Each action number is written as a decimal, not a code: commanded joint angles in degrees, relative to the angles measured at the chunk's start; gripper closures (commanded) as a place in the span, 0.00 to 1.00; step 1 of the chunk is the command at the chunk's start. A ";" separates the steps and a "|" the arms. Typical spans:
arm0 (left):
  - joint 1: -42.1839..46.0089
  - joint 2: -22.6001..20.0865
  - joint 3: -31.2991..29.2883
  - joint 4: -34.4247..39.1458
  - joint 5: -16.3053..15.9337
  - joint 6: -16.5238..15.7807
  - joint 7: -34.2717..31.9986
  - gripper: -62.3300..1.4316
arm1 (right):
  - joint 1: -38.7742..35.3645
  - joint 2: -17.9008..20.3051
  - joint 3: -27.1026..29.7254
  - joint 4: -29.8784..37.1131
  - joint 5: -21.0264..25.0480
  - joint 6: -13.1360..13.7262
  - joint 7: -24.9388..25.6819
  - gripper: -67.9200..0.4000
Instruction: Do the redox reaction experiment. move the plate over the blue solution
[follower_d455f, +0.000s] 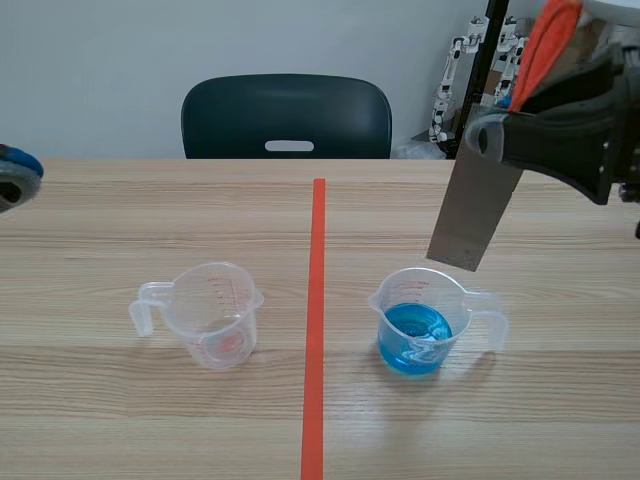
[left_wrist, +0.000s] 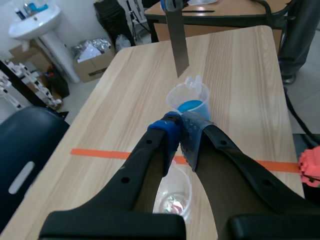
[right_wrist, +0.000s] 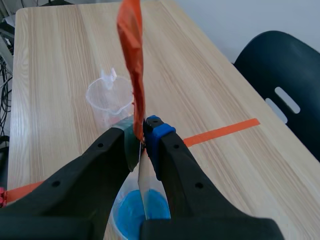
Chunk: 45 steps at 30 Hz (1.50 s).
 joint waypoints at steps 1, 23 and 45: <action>-0.33 -0.13 0.00 0.55 -2.43 1.40 0.87 0.95 | 0.07 0.28 0.57 0.57 1.05 0.46 0.83 0.99; -0.66 9.11 1.53 -1.66 0.39 1.40 4.70 0.95 | -0.96 0.28 0.52 0.24 3.39 0.46 0.22 0.99; -37.11 18.40 31.63 -4.28 5.75 -3.39 12.68 0.95 | -0.94 0.28 0.52 0.22 3.41 0.46 0.24 0.99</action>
